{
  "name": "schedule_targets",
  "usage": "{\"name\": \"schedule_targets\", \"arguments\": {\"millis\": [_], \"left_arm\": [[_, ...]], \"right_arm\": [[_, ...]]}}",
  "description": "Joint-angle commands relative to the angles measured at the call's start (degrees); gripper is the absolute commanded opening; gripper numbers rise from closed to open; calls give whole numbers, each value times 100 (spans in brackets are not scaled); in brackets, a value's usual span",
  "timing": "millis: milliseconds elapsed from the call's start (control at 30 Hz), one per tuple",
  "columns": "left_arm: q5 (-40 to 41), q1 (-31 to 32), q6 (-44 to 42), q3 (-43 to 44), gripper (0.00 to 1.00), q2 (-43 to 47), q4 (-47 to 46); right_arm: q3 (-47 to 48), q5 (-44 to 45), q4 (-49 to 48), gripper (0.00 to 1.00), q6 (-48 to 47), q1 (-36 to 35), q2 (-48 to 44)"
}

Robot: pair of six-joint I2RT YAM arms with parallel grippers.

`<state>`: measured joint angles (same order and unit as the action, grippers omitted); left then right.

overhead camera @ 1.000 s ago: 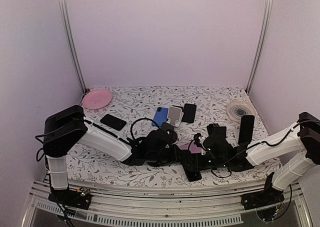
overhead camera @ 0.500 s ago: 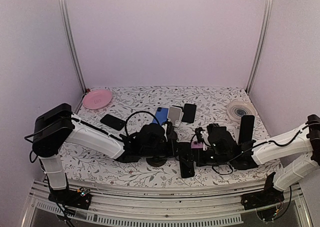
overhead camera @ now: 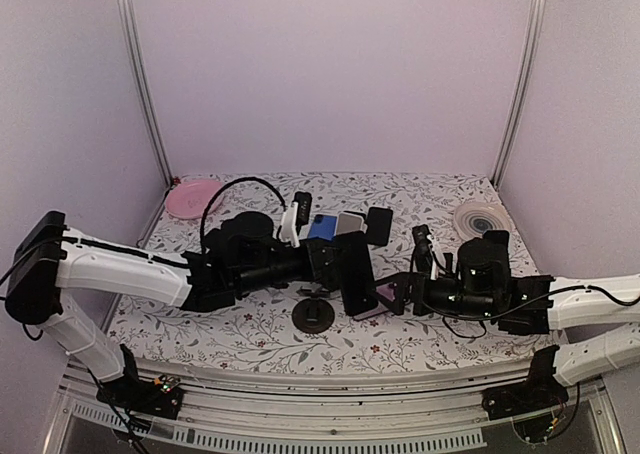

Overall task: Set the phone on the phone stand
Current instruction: Pass from the right arm to the left, then pass from the left arm to the right

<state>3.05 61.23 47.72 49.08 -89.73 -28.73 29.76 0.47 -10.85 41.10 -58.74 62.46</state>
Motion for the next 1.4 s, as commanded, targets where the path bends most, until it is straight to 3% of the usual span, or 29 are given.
{"name": "schedule_targets", "arguments": {"millis": [0, 200, 367, 700, 1033, 1233, 1367], "left_arm": [[55, -98, -695, -196, 0, 465, -578], [-29, -84, -1836, -418, 0, 1014, -811], [197, 234, -3558, -621, 0, 1667, -911], [2731, 1877, -8016, -788, 0, 1787, -1339], [4270, 2847, -12086, -1248, 0, 520, -4316], [4438, 2968, -14639, -1243, 0, -1066, -7244], [4479, 3003, -15066, -1120, 0, -1538, -7568]], "right_arm": [[189, -166, 187, 99, -5, 34, -160], [285, -586, -77, 99, 305, 105, -208], [185, -1220, -608, 98, 681, 312, -320], [-35, -1970, -1181, 97, 1749, 929, -703], [-42, -2425, -1309, 96, 2005, 1020, -535], [69, -2829, -1358, 96, 1852, 1015, -115], [44, -3050, -1566, 96, 1857, 1017, 112]]}}
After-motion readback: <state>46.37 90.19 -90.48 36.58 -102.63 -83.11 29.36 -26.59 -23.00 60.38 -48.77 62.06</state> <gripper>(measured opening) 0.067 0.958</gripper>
